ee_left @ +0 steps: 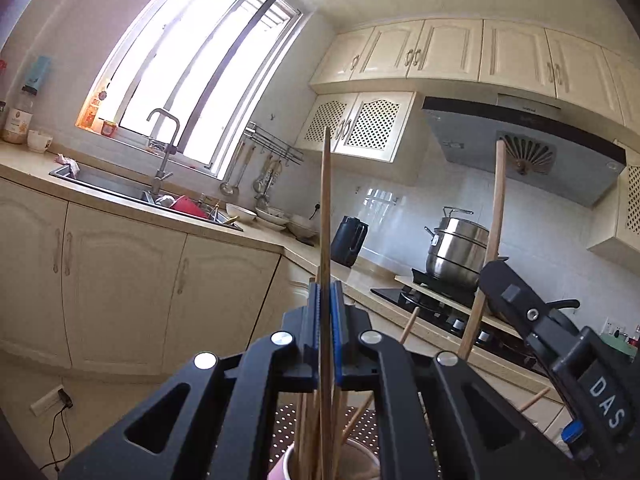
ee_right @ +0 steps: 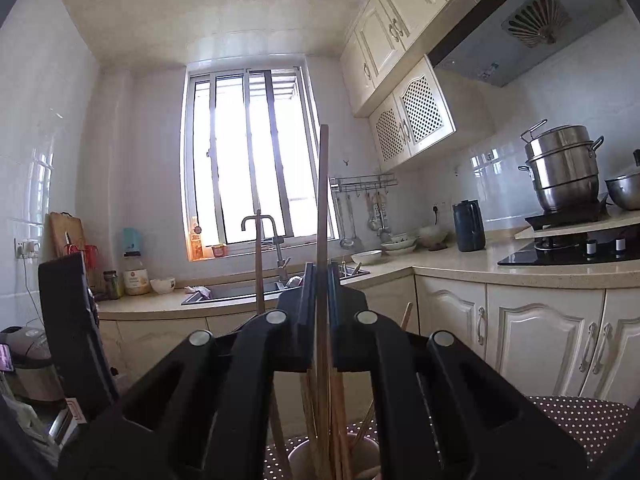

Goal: Organize utensils
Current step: 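Lift both held chopsticks upright and carry them over the pink cup, then open the left tool over the cup while the right tool releases its chopstick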

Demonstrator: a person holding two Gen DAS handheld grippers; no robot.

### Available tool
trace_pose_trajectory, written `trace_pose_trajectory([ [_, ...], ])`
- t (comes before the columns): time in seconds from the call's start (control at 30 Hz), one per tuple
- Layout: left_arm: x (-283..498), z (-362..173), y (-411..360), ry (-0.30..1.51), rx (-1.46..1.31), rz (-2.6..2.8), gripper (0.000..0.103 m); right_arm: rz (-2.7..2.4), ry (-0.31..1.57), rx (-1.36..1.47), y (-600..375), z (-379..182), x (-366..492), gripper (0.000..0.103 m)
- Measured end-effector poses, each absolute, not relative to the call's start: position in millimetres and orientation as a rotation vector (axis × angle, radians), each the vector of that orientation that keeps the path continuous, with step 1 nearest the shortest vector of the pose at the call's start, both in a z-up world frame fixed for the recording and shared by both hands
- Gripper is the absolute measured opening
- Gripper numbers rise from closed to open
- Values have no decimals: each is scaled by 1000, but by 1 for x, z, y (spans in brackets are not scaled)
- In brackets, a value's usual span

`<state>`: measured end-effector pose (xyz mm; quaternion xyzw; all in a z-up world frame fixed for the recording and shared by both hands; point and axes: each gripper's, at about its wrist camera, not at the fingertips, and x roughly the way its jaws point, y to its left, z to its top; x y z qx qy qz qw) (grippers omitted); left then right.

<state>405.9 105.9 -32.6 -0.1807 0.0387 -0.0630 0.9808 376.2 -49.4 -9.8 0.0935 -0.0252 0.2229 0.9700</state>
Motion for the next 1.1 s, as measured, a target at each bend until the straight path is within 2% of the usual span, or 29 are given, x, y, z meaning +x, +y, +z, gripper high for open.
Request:
trace_pose_trajectory([
  [0.3,416,-59,96,126,-332,-136,6,452,-12,154,-48,-27,382,6],
  [0.67,392,-72,83,192,-201,-126,7,422,53,96,-54,-48,369,6],
  [0.7,390,-72,83,193,-196,-129,11,420,58,93,-55,-49,368,6],
  [0.73,386,-71,83,195,-194,-127,26,416,61,90,-56,-50,367,6],
  [0.77,382,-70,84,188,-191,-120,35,412,67,87,-56,-52,366,6],
  [0.9,368,-67,85,182,-165,-109,36,402,84,86,-59,-55,362,6],
  [1.0,357,-64,87,176,-144,-91,43,398,98,70,-57,-56,359,6],
  [1.07,349,-61,89,169,-124,-73,52,394,114,61,-55,-58,359,6],
  [1.1,345,-60,89,166,-107,-55,53,392,121,57,-55,-59,358,6],
])
